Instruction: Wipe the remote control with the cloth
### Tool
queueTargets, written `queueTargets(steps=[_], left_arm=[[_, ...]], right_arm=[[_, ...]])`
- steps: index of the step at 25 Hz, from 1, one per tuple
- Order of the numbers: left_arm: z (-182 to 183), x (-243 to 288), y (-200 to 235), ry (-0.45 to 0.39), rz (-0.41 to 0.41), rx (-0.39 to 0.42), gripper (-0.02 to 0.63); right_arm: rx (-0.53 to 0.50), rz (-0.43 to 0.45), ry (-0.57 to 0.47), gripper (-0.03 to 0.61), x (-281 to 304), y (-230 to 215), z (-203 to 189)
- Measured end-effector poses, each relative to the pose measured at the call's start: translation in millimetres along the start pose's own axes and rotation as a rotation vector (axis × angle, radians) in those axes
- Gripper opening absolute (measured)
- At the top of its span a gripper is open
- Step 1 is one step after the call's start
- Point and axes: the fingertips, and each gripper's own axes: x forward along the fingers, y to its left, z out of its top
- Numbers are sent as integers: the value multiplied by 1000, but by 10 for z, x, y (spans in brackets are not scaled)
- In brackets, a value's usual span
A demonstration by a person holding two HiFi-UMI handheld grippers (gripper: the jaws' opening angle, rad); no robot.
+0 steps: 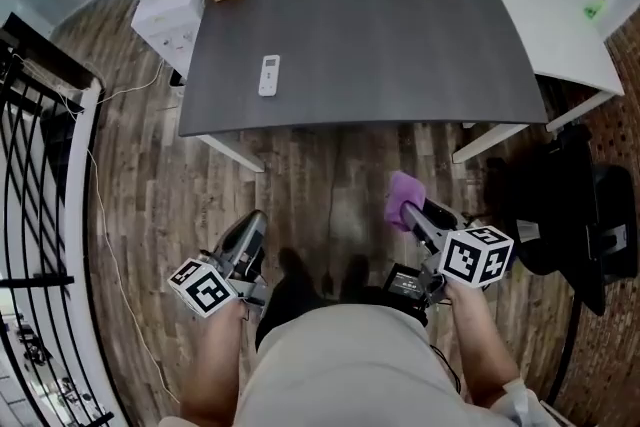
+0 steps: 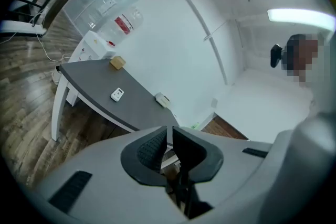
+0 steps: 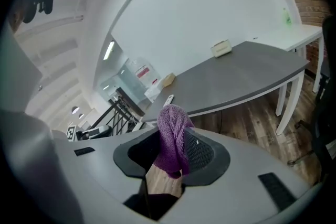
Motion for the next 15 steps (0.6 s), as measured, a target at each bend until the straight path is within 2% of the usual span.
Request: queueTargets(steps=[3,8,12,15], left_arm=[[87,98,185,17,35,20,17],[315,435,696,105,82,117,118],[527,827,1161,211,100,219,157],[665,1160,1483,319,82,329,173]], right_arm=[[-20,11,40,132,222,5,41],[-72,-9,63,132,725,81,242],[-100,-48,105,132,1225,155,397],[-163,-95,143,132,1645,232,588]])
